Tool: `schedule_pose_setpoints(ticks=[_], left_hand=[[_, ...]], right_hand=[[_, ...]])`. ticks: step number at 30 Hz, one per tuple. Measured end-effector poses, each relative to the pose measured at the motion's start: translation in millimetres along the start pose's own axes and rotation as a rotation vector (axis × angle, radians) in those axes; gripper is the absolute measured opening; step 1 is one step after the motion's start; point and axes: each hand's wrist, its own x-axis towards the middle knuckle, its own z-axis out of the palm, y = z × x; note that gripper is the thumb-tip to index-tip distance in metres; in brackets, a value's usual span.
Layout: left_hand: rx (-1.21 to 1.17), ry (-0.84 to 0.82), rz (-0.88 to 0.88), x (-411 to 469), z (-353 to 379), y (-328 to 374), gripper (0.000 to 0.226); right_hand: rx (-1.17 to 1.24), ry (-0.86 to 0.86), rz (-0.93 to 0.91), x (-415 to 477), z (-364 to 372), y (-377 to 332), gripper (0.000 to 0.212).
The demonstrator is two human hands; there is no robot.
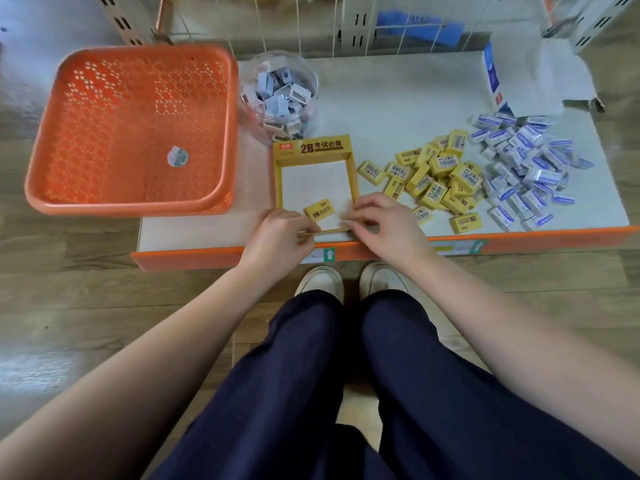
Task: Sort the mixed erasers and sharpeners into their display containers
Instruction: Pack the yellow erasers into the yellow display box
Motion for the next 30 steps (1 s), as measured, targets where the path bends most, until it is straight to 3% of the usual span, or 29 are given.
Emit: schedule_pose_setpoints(ticks=[6,11,14,16,18,21,25,30], left_hand=[[-0.13,0.013,0.018,3,6,-4,0.015],[-0.092,0.066,0.059,10,11,-2,0.011],[-0.052,0.132,0.027,18,7,4,0.027],[-0.07,0.215,0.01,30,0,13,0.028],[-0.116,0.261,0.015,48,-4,22,0.021],[-0.166,0.219,0.085,80,1,32,0.022],[-0.216,0.165,0.123,104,8,35,0.027],[-0.241,0.191,0.079,100,0,21,0.037]], right_hand=[[0.062,0.135,-0.036,-3,11,9,0.012],[0.083,0.276,-0.075,8,-5,18,0.02],[-0.045,0.345,-0.068,25,-28,33,0.019],[-0.161,0.291,-0.029,41,-43,38,0.026],[-0.291,0.117,0.004,56,-49,41,0.038],[-0.522,-0.058,0.019,70,-45,36,0.054],[-0.545,0.013,0.083,77,-38,36,0.049],[-0.282,0.197,0.105,73,-46,32,0.039]])
